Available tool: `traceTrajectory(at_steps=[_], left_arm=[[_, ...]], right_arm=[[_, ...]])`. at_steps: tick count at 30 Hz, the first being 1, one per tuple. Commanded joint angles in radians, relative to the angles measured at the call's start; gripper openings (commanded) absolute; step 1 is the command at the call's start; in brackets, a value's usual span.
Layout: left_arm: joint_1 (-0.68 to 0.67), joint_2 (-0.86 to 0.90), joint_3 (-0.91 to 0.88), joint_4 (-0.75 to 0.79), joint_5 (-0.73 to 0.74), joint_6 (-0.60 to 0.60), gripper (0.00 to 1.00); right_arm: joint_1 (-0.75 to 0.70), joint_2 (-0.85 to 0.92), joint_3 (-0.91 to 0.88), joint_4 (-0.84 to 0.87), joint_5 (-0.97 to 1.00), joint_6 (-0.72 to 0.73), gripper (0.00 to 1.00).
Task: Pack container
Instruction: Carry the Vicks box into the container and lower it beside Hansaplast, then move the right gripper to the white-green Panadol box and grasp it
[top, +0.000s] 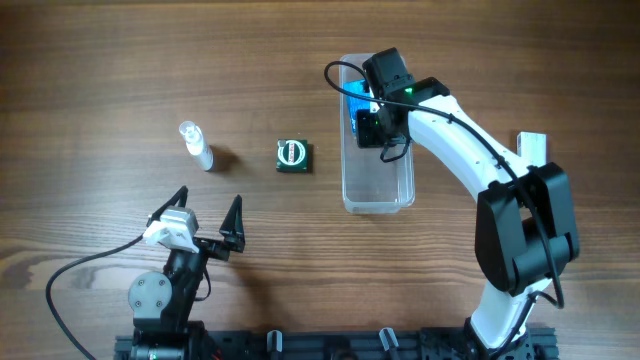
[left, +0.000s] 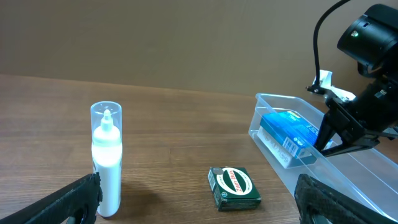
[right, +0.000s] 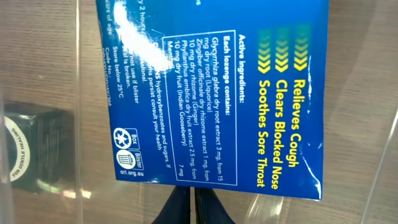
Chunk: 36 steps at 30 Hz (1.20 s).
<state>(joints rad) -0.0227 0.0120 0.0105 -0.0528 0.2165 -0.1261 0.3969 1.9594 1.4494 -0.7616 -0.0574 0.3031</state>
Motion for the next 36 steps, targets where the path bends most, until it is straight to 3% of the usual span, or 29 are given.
traceTrajectory(at_steps=[1,16,22,23,26,29,34,36], left_arm=[[0.01,-0.009,-0.005,-0.004,-0.005,-0.01,1.0],[0.01,-0.009,-0.005,-0.004,-0.005,-0.01,1.0],[0.01,-0.009,-0.005,-0.004,-0.005,-0.01,1.0],[0.01,-0.009,-0.005,-0.004,-0.005,-0.01,1.0],[0.01,-0.009,-0.005,-0.004,-0.005,-0.01,1.0],[0.01,-0.009,-0.005,-0.004,-0.005,-0.01,1.0],[0.01,-0.009,-0.005,-0.004,-0.005,-0.01,1.0],[0.01,-0.009,-0.005,-0.004,-0.005,-0.01,1.0]], right_arm=[[0.005,0.0,-0.005,0.017,-0.023,0.015,0.04],[0.005,0.0,0.006,0.074,0.011,0.014,0.05],[0.004,-0.078,0.072,0.002,0.011,0.012,0.14],[0.003,-0.117,0.08,-0.014,0.011,0.01,0.17],[-0.02,-0.251,0.086,-0.07,0.015,-0.032,0.39],[-0.093,-0.415,0.086,-0.134,0.047,-0.07,0.76],[-0.337,-0.585,0.086,-0.239,0.227,-0.123,0.87],[-0.448,-0.589,0.085,-0.273,0.211,-0.172,0.95]])
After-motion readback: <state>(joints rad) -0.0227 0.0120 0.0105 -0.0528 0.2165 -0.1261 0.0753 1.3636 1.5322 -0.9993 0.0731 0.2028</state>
